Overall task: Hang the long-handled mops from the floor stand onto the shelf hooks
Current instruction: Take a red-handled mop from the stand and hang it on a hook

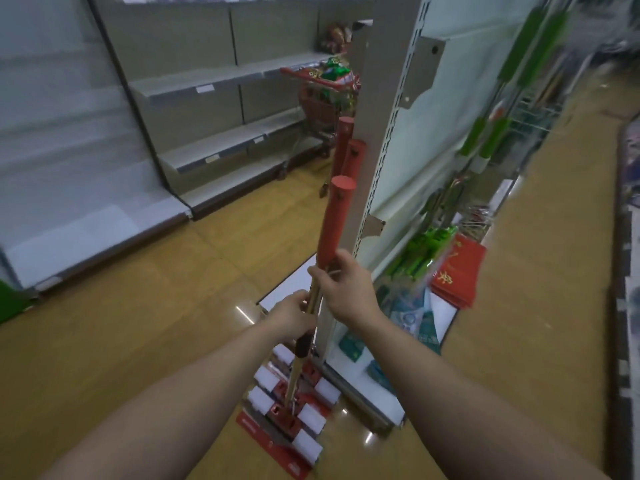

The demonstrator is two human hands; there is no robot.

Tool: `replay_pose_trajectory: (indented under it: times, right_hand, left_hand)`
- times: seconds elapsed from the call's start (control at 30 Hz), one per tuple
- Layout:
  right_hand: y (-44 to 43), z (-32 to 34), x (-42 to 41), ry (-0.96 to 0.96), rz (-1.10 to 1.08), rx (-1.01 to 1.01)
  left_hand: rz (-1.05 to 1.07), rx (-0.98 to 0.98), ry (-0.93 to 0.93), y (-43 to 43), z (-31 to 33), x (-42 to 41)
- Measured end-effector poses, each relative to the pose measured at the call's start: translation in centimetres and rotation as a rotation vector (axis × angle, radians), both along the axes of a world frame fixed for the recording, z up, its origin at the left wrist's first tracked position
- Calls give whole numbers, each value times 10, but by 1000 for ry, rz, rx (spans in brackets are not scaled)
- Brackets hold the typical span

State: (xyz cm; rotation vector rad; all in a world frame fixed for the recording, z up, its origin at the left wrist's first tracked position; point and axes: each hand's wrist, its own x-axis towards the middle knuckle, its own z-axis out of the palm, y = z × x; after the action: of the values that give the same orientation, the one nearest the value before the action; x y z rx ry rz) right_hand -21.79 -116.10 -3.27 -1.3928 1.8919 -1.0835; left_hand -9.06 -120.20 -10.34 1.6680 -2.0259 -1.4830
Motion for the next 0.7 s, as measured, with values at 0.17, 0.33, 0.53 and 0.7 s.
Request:
replay_pose_trajectory:
  times: [0.17,0.33,0.53,0.7]
  right_hand:
    - [21,6,22,-51,89,49]
    - [34,11,29,-85,106,76]
    - [52,11,30,-54,88,29]
    - [63,13,22,-74,76,29]
  left_hand:
    - [-54,-45,-63,13,-7,19]
    - [-72,-35,-36,21,-15,35]
    - [-69,-43,21,32,-19,38]
    - [-108,-48,37,39,-18,35]
